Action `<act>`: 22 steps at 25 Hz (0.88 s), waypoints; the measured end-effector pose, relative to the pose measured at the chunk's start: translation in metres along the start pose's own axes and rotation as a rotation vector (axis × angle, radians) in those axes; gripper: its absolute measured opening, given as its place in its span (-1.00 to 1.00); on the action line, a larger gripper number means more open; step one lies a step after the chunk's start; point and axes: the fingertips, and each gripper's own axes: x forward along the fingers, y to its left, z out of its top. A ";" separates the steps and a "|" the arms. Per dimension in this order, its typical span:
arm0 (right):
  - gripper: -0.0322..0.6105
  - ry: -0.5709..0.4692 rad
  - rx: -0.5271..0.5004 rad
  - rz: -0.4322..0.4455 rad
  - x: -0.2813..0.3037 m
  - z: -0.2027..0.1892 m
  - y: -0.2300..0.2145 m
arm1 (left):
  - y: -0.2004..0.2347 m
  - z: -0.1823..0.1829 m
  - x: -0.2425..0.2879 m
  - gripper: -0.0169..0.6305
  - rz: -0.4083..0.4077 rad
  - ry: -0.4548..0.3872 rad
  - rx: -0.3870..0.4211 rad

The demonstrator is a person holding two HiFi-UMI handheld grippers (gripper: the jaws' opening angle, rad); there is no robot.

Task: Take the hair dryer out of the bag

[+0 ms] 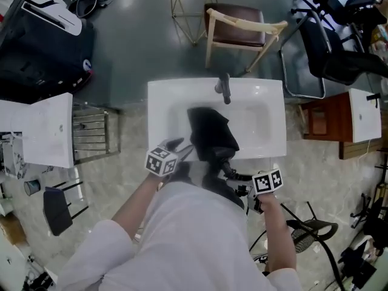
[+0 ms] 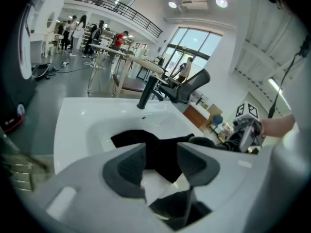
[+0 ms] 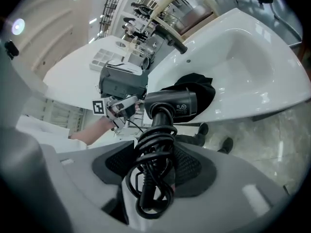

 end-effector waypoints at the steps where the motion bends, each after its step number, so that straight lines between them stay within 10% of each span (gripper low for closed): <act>1: -0.12 0.001 -0.009 0.016 -0.005 -0.001 0.000 | -0.004 0.000 -0.001 -0.34 0.016 -0.014 -0.010; 22: -0.11 -0.354 0.012 0.497 -0.082 0.065 0.037 | -0.069 -0.021 -0.030 -0.37 0.170 -0.210 -0.116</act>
